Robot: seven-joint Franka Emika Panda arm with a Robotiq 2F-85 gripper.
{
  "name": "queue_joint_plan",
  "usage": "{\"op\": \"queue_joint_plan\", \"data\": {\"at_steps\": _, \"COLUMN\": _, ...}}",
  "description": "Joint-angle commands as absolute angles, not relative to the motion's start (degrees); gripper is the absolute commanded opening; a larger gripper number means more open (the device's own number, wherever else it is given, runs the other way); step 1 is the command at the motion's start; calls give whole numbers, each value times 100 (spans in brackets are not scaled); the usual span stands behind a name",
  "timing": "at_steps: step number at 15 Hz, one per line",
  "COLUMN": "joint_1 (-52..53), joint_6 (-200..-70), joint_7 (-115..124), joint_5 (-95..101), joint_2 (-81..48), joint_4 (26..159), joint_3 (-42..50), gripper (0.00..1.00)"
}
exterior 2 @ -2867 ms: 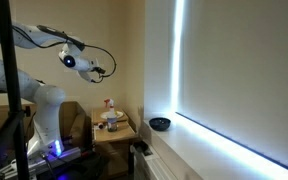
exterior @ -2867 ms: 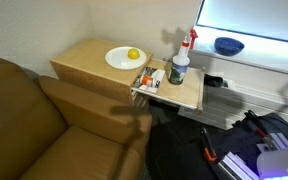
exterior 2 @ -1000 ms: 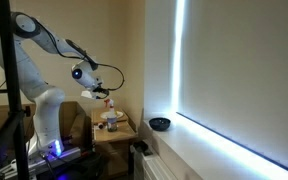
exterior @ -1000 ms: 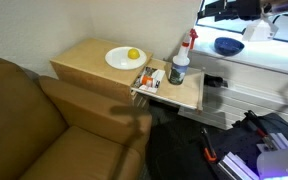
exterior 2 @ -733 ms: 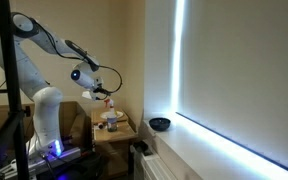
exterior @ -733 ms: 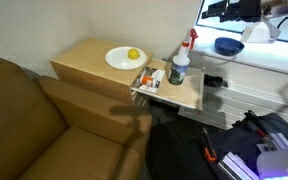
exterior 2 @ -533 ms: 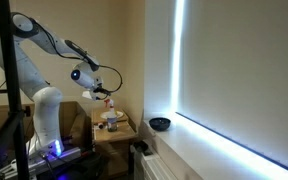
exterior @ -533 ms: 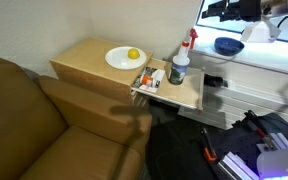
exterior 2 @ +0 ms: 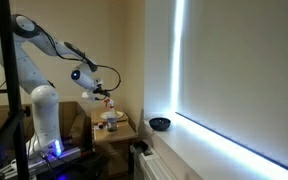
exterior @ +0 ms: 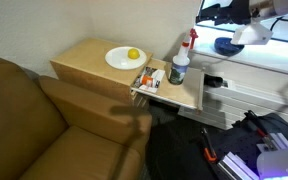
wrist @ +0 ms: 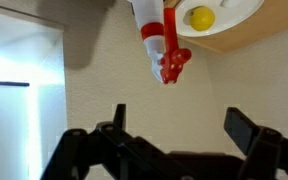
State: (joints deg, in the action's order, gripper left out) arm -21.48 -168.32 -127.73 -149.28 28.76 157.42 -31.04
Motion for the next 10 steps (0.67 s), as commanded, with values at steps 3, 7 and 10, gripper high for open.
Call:
{"op": "queue_joint_plan", "data": {"at_steps": 3, "joint_1": -3306, "joint_6": -16861, "joint_7": -11898, "joint_5": -14927, "joint_2": 2689, "joint_4": 15475, "joint_3": -4640, "gripper": 100}}
{"op": "queue_joint_plan", "data": {"at_steps": 7, "joint_1": -3222, "joint_6": -16835, "joint_7": -11732, "joint_5": -14927, "joint_2": 2802, "joint_4": 15541, "joint_3": -4739, "gripper": 100}}
{"op": "queue_joint_plan", "data": {"at_steps": 10, "joint_1": -3436, "joint_6": -16957, "joint_7": -11899, "joint_5": -14914, "joint_2": 2701, "joint_4": 15500, "joint_3": -4964, "gripper": 100}}
